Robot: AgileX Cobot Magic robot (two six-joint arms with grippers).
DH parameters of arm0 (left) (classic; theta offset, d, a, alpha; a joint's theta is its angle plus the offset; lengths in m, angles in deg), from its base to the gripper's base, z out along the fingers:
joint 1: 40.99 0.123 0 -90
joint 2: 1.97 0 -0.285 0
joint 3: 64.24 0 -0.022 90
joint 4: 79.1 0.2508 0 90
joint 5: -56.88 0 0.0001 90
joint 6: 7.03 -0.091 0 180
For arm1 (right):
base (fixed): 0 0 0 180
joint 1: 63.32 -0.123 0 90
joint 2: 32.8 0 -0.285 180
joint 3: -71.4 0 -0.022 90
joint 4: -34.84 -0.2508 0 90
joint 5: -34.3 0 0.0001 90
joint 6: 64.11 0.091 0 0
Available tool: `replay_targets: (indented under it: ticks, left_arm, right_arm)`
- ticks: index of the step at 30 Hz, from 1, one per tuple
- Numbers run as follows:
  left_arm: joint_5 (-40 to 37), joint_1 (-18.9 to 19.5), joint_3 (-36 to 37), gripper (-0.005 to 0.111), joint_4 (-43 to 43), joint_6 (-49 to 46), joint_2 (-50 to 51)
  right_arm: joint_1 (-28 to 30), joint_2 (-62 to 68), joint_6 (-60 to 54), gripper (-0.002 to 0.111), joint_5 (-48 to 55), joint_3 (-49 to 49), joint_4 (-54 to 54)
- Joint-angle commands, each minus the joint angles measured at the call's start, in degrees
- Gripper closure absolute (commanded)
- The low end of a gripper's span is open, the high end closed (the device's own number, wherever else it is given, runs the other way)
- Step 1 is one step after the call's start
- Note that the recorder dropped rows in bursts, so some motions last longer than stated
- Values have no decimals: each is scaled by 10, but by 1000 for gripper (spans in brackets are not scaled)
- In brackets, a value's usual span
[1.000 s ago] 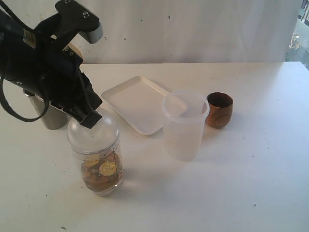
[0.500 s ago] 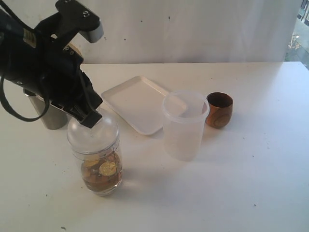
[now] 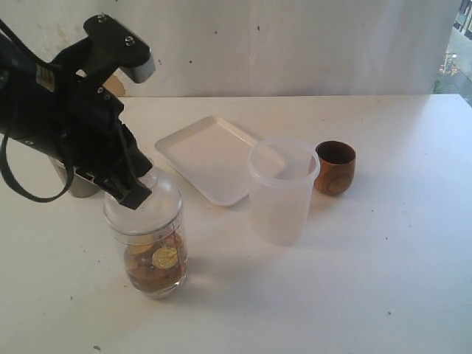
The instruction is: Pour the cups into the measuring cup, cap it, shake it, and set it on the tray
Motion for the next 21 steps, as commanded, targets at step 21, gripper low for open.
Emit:
replay_targets:
  ticks: [21]
  left_arm:
    - [43,-2,13,107,-3,-1,0]
  right_arm:
    - [-2,-3,3,108,-5,-3,1]
